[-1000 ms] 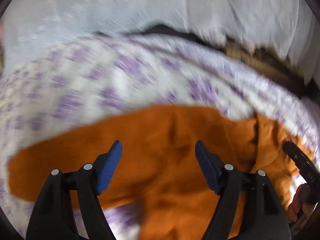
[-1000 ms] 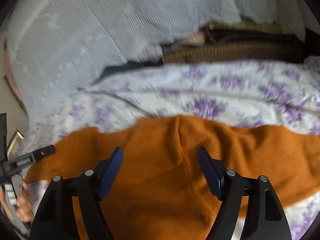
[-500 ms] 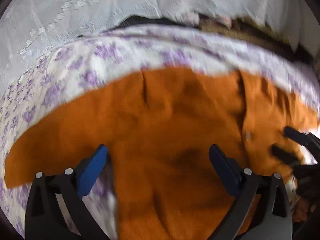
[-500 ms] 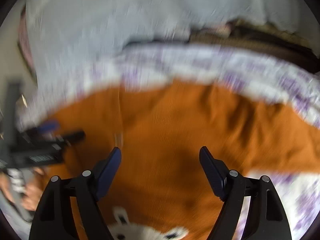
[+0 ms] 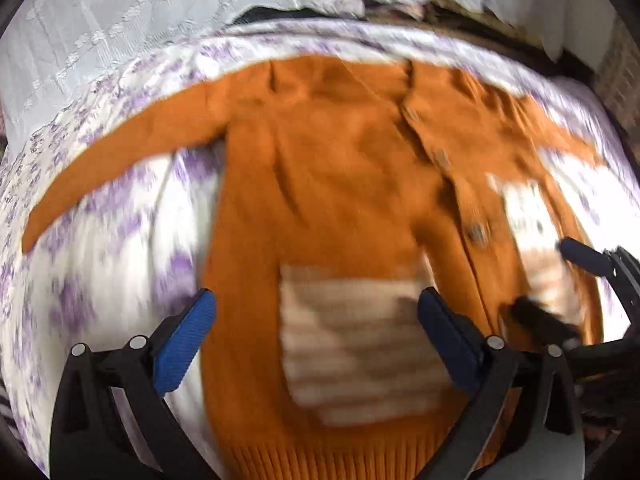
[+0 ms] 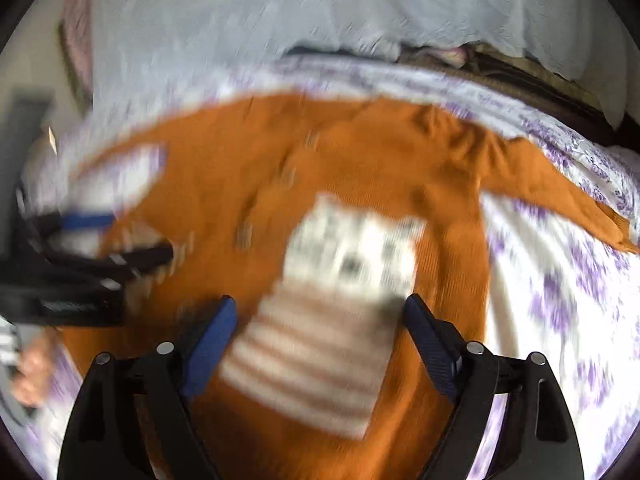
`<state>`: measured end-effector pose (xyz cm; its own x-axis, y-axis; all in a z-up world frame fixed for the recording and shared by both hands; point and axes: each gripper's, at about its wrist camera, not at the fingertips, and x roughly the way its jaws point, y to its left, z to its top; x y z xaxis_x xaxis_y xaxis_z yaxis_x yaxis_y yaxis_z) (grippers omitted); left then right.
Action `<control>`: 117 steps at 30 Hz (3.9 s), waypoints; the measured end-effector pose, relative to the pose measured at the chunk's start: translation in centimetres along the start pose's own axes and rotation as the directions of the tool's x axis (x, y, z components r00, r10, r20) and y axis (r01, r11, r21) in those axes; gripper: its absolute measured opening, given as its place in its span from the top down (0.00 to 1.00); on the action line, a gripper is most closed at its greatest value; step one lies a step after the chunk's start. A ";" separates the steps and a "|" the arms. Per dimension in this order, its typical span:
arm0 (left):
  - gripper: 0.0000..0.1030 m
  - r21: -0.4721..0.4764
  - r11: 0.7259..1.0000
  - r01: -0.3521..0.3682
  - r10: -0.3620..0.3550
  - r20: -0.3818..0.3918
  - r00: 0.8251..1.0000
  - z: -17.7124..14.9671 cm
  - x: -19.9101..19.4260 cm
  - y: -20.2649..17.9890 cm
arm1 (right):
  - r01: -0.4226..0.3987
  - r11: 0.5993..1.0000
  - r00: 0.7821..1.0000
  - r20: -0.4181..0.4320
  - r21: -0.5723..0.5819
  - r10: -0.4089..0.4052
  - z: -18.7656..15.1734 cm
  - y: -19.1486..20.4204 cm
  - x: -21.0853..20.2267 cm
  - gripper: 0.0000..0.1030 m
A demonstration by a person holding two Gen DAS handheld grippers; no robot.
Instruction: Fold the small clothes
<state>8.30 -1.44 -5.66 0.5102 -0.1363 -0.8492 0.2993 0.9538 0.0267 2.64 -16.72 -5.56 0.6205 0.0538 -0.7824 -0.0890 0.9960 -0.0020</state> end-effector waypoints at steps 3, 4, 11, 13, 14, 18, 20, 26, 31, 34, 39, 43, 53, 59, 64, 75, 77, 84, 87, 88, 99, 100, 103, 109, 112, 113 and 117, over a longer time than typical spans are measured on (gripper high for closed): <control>0.04 0.012 1.000 -0.027 0.027 0.003 1.000 -1.8 -0.2 -0.3 | 0.028 0.999 1.000 0.000 -0.018 -0.028 -1.3 0.8 -0.9 0.08; 0.04 -0.004 1.000 -0.014 0.014 -0.002 1.000 -2.3 -0.7 0.1 | 0.018 1.000 1.000 0.003 -0.002 -0.018 -1.5 0.4 -1.0 0.08; 0.04 -0.089 0.996 0.003 -0.003 -0.001 1.000 -6.3 -3.8 1.9 | -0.043 0.997 0.998 0.048 0.069 0.039 -4.2 -1.2 -4.1 0.07; 0.04 -0.074 0.997 0.006 -0.010 -0.047 0.999 -6.6 -2.6 1.8 | -0.062 0.995 0.998 0.004 0.075 0.062 -4.2 -1.3 -3.1 0.05; 0.04 -0.076 0.997 0.009 -0.013 -0.046 0.999 -6.6 -2.7 1.9 | -0.078 0.993 0.997 0.010 0.086 0.078 -4.2 -1.5 -3.3 0.05; 0.04 -0.109 0.993 0.044 -0.047 -0.032 0.998 -5.5 -3.6 3.2 | -0.223 0.954 0.974 0.075 0.201 0.212 -3.6 -4.5 -4.4 0.05; 0.04 -0.158 0.987 0.033 -0.033 0.004 0.999 -3.8 -4.3 4.3 | -0.256 0.924 0.965 0.133 0.284 0.226 -2.0 -7.3 -4.8 0.05; 0.04 -0.180 0.984 0.005 0.001 0.034 0.999 3.9 -3.6 2.9 | -0.255 0.650 0.958 0.278 0.716 0.070 0.8 -22.2 -3.2 0.35; 0.04 -0.110 0.994 0.025 -0.019 0.056 0.998 10.0 -0.9 -4.1 | -0.201 0.379 0.965 0.250 0.903 -0.084 -1.9 -31.0 -1.3 0.47; 0.04 -0.066 0.997 0.026 -0.022 0.070 0.997 12.8 1.2 -8.5 | -0.236 0.248 0.957 0.270 0.940 -0.110 -3.7 -34.2 -0.3 0.49; 0.04 -0.098 0.995 0.030 -0.031 -0.011 0.999 16.3 7.1 -13.0 | -0.283 0.158 0.944 0.304 0.946 -0.126 -2.9 -37.7 1.2 0.51; 0.04 -0.113 0.994 -0.008 0.001 -0.057 0.998 17.1 11.6 -13.6 | -0.256 0.170 0.934 0.289 0.952 -0.211 -2.4 -37.9 2.4 0.68; 0.04 -0.114 0.990 0.082 -0.080 0.018 0.997 16.3 10.3 -12.1 | -0.276 0.401 0.885 0.393 0.874 -0.248 0.6 -35.2 0.4 0.94; 0.04 -0.172 0.969 0.179 -0.178 0.023 0.984 16.8 9.3 -9.5 | -0.304 0.569 0.874 0.461 0.764 -0.153 5.4 -31.6 -0.6 0.94; 0.04 -0.140 0.974 0.176 -0.166 0.079 0.983 17.3 6.9 -9.1 | -0.328 0.664 0.873 0.485 0.672 -0.059 7.3 -26.5 -1.8 0.94; 0.04 -0.172 0.966 0.194 -0.191 0.036 0.981 17.8 8.3 -7.1 | -0.393 0.767 0.871 0.472 0.507 0.134 11.5 -15.8 -0.3 0.94; 0.04 -0.187 0.963 0.194 -0.191 0.037 0.981 18.0 8.2 -6.2 | -0.401 0.779 0.872 0.463 0.482 0.162 12.3 -13.9 0.2 0.94; 0.04 -0.207 0.974 0.093 -0.078 0.082 0.994 18.4 6.4 -1.7 | -0.431 0.785 0.868 0.442 0.444 0.227 15.2 -8.4 1.6 0.93; 0.04 -0.242 0.967 0.084 -0.066 0.083 0.994 18.6 6.0 0.7 | -0.432 0.804 0.866 0.438 0.409 0.242 16.5 -6.0 1.8 0.93; 0.04 -0.256 0.963 0.080 -0.062 0.078 0.995 18.6 6.0 1.5 | -0.435 0.809 0.864 0.435 0.395 0.252 17.0 -5.2 1.8 0.93; 0.04 -0.224 0.972 -0.077 0.076 -0.011 0.997 15.6 9.8 9.2 | -0.451 0.801 0.889 0.280 0.393 0.363 16.9 0.0 9.1 0.62; 0.04 -0.243 0.968 -0.069 0.059 -0.047 0.997 15.6 10.7 9.8 | -0.449 0.794 0.891 0.268 0.411 0.365 16.3 -0.3 9.6 0.61; 0.04 -0.235 0.972 -0.012 0.013 0.003 1.000 15.9 9.3 9.7 | -0.453 0.795 0.887 0.290 0.403 0.359 16.0 -2.0 8.0 0.60; 0.04 -0.240 0.962 0.127 -0.109 0.089 0.990 16.0 5.6 9.8 | -0.381 0.852 0.894 0.377 0.359 0.241 15.8 -6.4 2.7 0.49; 0.04 -0.287 0.950 0.119 -0.076 0.158 0.985 16.2 3.8 10.6 | -0.262 0.883 0.936 0.325 0.389 0.134 15.0 -9.0 3.1 0.49; 0.04 -0.289 0.946 0.149 -0.104 0.167 0.980 16.3 3.6 10.7 | -0.248 0.879 0.945 0.301 0.408 0.127 14.7 -10.0 3.6 0.49; 0.04 -0.186 0.975 0.122 -0.117 0.036 0.992 16.0 6.2 8.0 | -0.231 0.821 0.965 0.228 0.522 0.127 13.3 -13.9 6.3 0.68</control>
<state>26.76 1.07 -2.27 0.5005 -0.2564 -0.8269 0.2035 0.9632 -0.1755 18.18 -29.33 -2.20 0.7651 0.1946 -0.6138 0.1904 0.8423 0.5043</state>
